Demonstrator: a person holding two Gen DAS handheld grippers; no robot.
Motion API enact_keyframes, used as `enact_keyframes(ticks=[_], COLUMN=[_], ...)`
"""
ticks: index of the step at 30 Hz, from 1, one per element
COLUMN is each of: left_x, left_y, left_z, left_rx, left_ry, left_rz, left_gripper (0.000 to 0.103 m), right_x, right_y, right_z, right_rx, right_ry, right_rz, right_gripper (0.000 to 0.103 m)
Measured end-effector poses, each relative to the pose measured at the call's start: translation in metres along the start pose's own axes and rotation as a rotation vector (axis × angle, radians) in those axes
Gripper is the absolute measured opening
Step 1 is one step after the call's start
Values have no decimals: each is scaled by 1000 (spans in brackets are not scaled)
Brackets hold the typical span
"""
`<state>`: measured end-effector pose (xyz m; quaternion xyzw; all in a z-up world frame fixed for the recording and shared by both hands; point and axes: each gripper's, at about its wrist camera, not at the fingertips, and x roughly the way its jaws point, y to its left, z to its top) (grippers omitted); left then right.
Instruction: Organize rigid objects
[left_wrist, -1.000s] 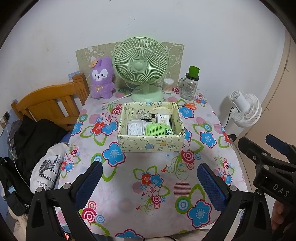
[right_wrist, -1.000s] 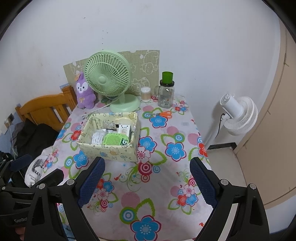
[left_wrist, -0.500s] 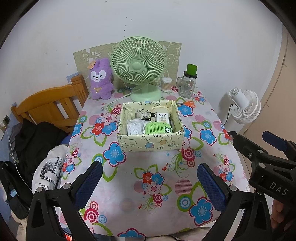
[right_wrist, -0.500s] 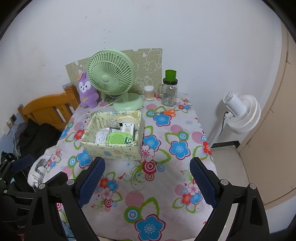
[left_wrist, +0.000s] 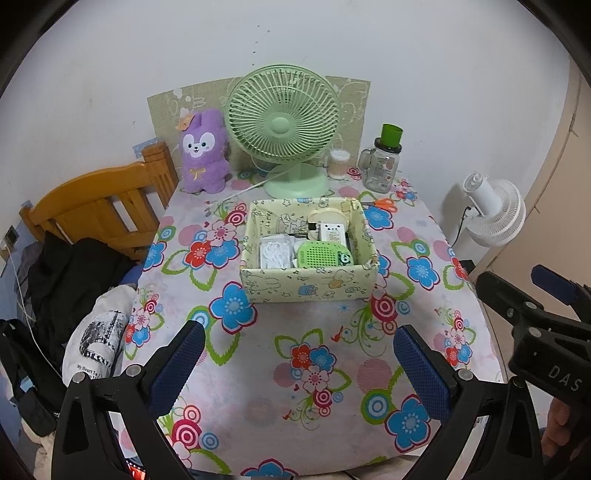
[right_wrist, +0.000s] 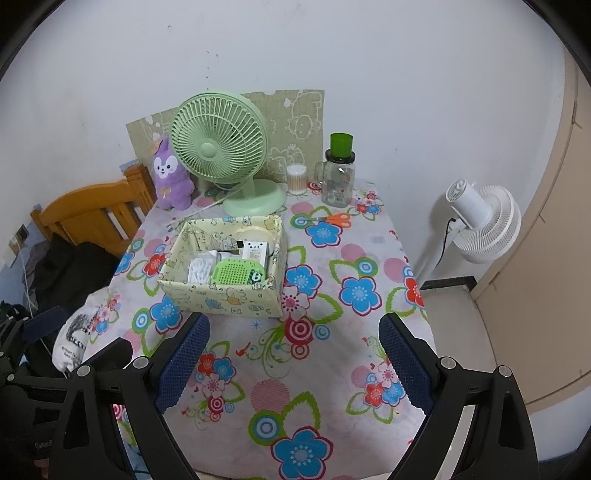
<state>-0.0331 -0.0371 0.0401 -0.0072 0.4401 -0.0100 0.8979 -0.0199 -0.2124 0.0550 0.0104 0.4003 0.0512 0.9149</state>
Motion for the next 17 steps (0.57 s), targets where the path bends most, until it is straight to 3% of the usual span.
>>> enact_keyframes(ticks=[17], left_x=[29], left_y=[19], left_z=[20], left_rx=[-28], left_ry=[40], left_rz=[-20], left_gripper=[103], right_x=[26], right_y=[7], right_z=[15], right_rx=[-2], right_ry=[55], right_rz=[-17], right_gripper=[95])
